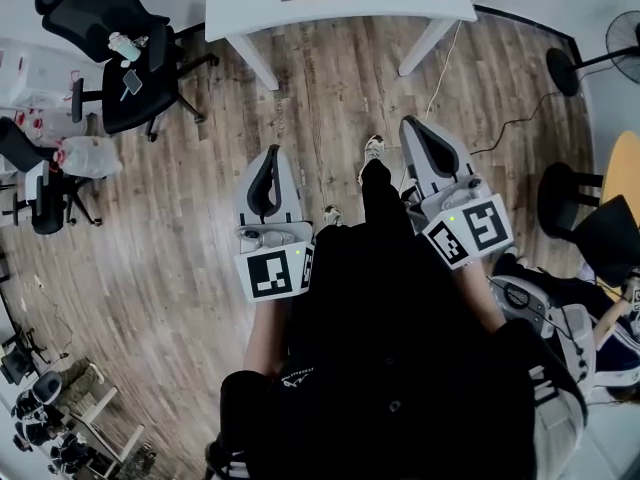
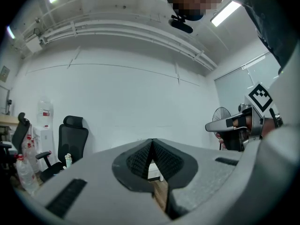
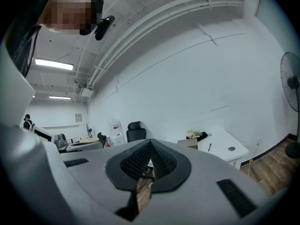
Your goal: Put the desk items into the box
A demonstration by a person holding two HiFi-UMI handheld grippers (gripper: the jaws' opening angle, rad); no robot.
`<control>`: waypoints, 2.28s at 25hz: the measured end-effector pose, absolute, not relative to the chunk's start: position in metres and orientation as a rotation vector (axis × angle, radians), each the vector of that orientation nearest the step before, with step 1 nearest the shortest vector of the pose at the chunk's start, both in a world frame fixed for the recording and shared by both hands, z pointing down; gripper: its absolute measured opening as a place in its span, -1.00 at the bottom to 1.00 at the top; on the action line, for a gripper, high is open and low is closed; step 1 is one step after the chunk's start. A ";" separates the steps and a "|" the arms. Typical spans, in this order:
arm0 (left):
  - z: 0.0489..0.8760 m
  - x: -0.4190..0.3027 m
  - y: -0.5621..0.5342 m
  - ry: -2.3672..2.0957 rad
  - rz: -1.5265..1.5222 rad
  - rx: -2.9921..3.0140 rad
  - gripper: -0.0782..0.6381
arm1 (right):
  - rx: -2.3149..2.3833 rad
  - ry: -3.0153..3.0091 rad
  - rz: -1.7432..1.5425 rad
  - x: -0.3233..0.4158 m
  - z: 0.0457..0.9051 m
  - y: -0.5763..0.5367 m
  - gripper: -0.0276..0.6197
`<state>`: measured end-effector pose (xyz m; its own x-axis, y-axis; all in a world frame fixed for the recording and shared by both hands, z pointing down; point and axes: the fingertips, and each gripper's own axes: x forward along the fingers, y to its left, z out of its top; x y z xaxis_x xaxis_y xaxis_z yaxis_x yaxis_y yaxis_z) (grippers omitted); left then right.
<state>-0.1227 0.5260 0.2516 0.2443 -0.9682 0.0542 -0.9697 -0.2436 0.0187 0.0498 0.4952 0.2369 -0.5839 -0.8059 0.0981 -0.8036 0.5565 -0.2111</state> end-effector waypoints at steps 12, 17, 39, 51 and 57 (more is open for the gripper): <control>0.245 -0.095 0.401 -1.945 0.080 2.421 -0.76 | -1.407 2.775 -0.419 0.078 0.245 0.356 -0.92; 0.241 -0.085 0.359 -2.000 0.082 2.372 -0.76 | -1.351 2.807 -0.427 0.087 0.244 0.307 -0.92; 0.244 -0.037 0.222 -2.129 0.091 2.259 -0.76 | -1.251 2.866 -0.460 0.140 0.255 0.156 -0.92; 0.251 -0.030 0.137 -1.982 0.082 2.384 -0.76 | -1.459 2.771 -0.462 0.163 0.259 0.099 -0.92; 0.254 -0.033 0.077 -1.884 0.072 2.457 -0.76 | -1.558 2.727 -0.470 0.160 0.263 0.058 -0.91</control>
